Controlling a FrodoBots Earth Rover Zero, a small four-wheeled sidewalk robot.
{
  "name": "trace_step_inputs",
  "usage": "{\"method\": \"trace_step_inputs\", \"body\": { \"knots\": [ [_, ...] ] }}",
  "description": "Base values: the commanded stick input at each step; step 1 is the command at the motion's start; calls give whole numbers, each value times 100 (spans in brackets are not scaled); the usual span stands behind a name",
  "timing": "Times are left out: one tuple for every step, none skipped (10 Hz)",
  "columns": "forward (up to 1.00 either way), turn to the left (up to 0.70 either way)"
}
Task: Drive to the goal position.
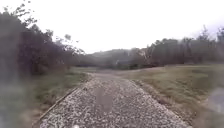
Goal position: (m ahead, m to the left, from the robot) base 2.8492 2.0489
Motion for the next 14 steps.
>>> {"method": "trace_step_inputs", "body": {
  "knots": [
    [70,0],
    [70,0],
    [70,0],
    [70,0],
    [70,0],
    [70,0],
    [70,0],
    [70,0],
    [70,0],
    [70,0],
    [70,0],
    [70,0],
    [70,0],
    [70,0]
  ]
}}
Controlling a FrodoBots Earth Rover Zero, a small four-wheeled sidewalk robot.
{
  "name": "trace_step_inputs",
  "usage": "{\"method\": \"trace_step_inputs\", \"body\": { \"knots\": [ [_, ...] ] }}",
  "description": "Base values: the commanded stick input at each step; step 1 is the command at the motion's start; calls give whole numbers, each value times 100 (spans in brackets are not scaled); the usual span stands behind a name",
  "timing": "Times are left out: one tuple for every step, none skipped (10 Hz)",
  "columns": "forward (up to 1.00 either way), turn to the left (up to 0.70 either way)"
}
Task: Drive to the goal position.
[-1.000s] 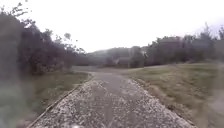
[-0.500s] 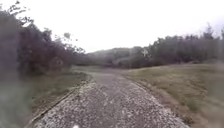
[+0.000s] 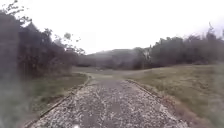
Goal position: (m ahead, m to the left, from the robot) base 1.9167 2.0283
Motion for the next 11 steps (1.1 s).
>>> {"method": "trace_step_inputs", "body": {
  "knots": [
    [70,0],
    [70,0],
    [70,0],
    [70,0],
    [70,0],
    [70,0],
    [70,0],
    [70,0],
    [70,0],
    [70,0],
    [70,0]
  ]
}}
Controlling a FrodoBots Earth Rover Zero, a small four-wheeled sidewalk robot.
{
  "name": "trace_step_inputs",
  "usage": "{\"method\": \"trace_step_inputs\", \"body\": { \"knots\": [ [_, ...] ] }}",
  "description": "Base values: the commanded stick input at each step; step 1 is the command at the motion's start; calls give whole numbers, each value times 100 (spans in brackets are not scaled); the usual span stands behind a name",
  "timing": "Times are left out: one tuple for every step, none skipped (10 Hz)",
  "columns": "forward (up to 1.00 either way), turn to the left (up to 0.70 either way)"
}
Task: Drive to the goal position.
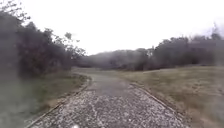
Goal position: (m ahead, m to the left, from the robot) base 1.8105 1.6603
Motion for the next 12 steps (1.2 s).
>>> {"method": "trace_step_inputs", "body": {
  "knots": [
    [70,0],
    [70,0],
    [70,0],
    [70,0],
    [70,0],
    [70,0],
    [70,0],
    [70,0],
    [70,0],
    [70,0],
    [70,0],
    [70,0]
  ]
}}
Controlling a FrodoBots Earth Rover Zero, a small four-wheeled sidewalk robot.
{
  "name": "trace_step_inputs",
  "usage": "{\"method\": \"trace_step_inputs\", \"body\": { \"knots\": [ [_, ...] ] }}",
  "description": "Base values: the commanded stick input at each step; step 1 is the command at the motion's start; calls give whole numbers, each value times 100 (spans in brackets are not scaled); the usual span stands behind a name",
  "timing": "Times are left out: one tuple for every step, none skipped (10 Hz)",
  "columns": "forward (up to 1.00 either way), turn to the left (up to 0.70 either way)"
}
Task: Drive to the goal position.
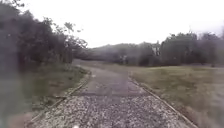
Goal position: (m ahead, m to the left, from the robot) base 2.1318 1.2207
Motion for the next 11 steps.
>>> {"method": "trace_step_inputs", "body": {
  "knots": [
    [70,0],
    [70,0],
    [70,0],
    [70,0],
    [70,0],
    [70,0],
    [70,0],
    [70,0],
    [70,1],
    [70,5],
    [70,9]
  ]
}}
